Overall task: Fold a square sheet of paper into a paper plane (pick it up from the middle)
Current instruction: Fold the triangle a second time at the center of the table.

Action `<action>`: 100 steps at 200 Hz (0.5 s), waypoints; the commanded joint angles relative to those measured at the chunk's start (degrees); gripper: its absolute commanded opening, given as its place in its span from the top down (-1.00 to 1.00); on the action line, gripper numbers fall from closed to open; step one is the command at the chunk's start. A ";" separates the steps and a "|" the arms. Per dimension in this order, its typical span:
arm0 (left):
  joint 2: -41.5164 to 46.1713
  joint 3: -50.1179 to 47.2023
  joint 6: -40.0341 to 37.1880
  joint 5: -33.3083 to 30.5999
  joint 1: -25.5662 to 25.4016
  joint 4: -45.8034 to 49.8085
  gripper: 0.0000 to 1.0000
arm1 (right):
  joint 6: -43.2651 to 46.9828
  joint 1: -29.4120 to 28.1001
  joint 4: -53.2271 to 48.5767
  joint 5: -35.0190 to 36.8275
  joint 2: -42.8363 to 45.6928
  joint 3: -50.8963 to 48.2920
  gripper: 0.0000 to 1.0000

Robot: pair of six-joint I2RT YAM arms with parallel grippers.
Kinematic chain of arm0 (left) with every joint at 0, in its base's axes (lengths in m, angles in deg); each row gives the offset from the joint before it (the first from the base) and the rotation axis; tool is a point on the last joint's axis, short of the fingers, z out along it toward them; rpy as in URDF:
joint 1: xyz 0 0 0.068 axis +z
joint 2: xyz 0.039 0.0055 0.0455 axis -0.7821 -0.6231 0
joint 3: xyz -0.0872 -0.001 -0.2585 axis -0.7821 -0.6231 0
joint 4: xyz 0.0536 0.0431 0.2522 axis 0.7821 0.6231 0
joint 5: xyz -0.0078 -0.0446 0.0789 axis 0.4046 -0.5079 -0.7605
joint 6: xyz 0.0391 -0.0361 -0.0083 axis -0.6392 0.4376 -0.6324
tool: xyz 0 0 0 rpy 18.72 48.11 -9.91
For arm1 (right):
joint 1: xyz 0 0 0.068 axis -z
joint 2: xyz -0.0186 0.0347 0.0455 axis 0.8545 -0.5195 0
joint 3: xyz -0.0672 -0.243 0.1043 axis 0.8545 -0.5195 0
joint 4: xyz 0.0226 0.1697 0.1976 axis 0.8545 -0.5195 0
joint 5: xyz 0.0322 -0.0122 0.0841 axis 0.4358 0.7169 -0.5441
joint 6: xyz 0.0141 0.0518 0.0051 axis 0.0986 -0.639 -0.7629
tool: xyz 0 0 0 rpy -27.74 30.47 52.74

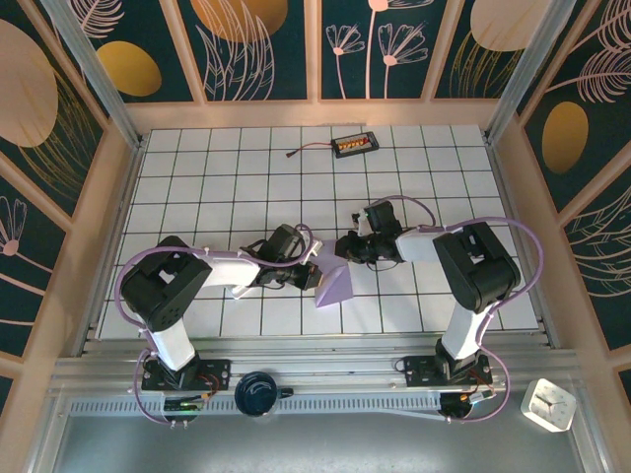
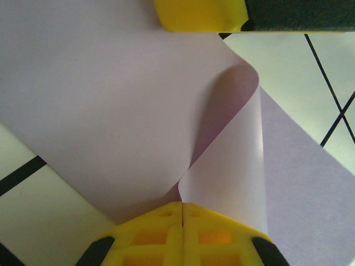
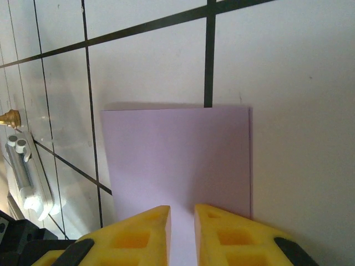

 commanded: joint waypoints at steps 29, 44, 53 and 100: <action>-3.35 -0.25 -1.96 -5.49 0.41 7.29 1.00 | 3.29 1.98 -4.96 2.02 4.65 2.16 0.55; -3.64 0.13 -1.84 -5.65 0.37 7.80 1.00 | 3.39 2.52 -5.68 2.20 6.06 1.90 0.55; -3.84 0.45 -1.83 -5.83 0.40 8.23 1.00 | 3.10 2.72 -5.97 2.20 7.33 1.33 0.55; -4.72 0.92 -1.38 -6.37 0.36 9.54 1.00 | -2.39 1.53 -5.15 1.48 17.02 -5.57 0.65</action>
